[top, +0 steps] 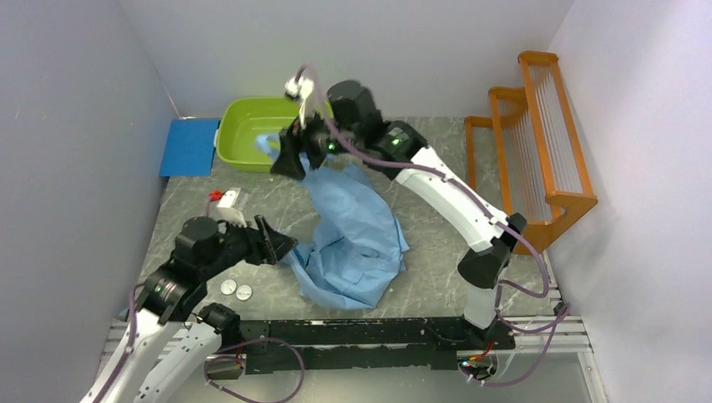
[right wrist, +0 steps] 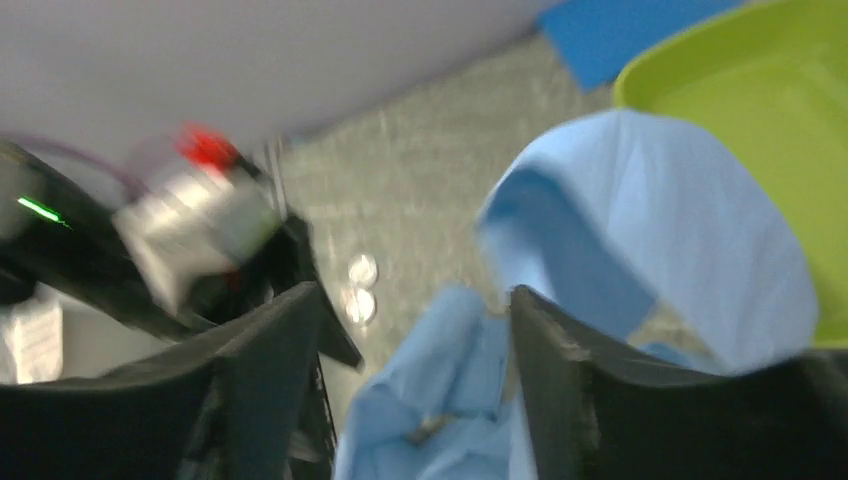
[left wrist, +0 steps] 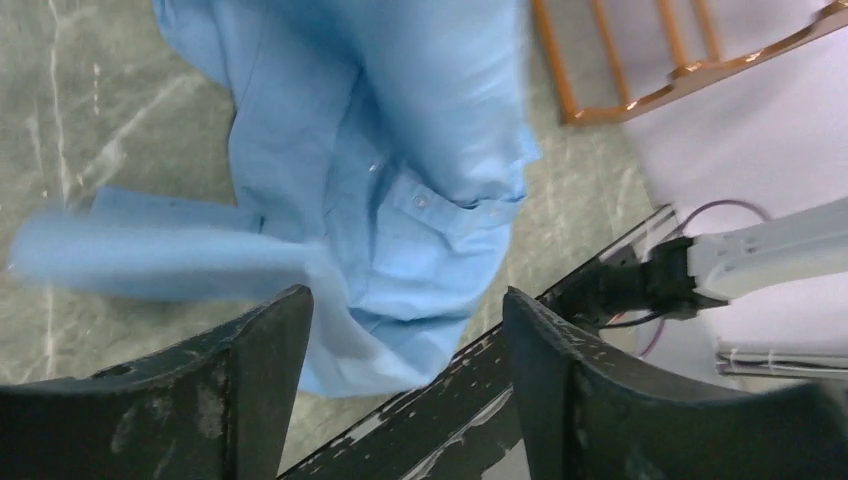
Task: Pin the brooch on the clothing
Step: Flatten out the clothes at the center of the board.
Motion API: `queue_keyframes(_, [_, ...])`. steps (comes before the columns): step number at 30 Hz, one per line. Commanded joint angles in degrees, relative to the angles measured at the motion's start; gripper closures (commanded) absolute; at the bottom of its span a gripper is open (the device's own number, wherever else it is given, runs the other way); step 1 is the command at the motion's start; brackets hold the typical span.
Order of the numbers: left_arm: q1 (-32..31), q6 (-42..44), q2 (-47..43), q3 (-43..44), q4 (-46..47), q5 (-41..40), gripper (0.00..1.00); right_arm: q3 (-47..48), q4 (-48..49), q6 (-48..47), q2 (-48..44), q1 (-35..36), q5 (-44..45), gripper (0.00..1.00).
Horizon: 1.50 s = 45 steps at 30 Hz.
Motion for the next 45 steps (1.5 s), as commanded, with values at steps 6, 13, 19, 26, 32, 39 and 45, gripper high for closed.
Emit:
queue_keyframes(6, [0.0,-1.6,-12.5,3.4,-8.0,-9.2,0.12,-37.8,13.8,10.2,-19.4,-10.0,-7.4,0.04])
queue_keyframes(13, [0.0,-1.9,-1.7,2.6,-5.1,-5.8,0.12,-63.4,18.1,16.4,-35.3,-22.0,-2.5,0.04])
queue_keyframes(19, [-0.1,0.2,13.6,4.7,0.4,-0.9,0.20,-77.4,13.7,16.4,-40.9,-28.6,0.3,0.06])
queue_keyframes(26, [-1.0,-2.7,24.3,4.1,7.5,0.4,0.21,-87.5,11.1,15.9,-40.1,-29.8,8.4,0.09])
queue_keyframes(32, [-1.9,-4.6,26.1,3.4,9.0,-1.3,0.23,-88.6,18.0,17.5,-34.2,-29.4,-2.3,0.20])
queue_keyframes(39, [-1.9,-6.5,20.9,3.6,1.2,-9.3,0.24,-77.9,18.8,18.7,-28.5,-20.4,-0.6,0.58])
queue_keyframes(45, [-1.9,-8.5,14.6,3.9,-4.4,-14.9,0.25,-60.2,13.7,18.2,-22.1,-8.2,6.5,1.00])
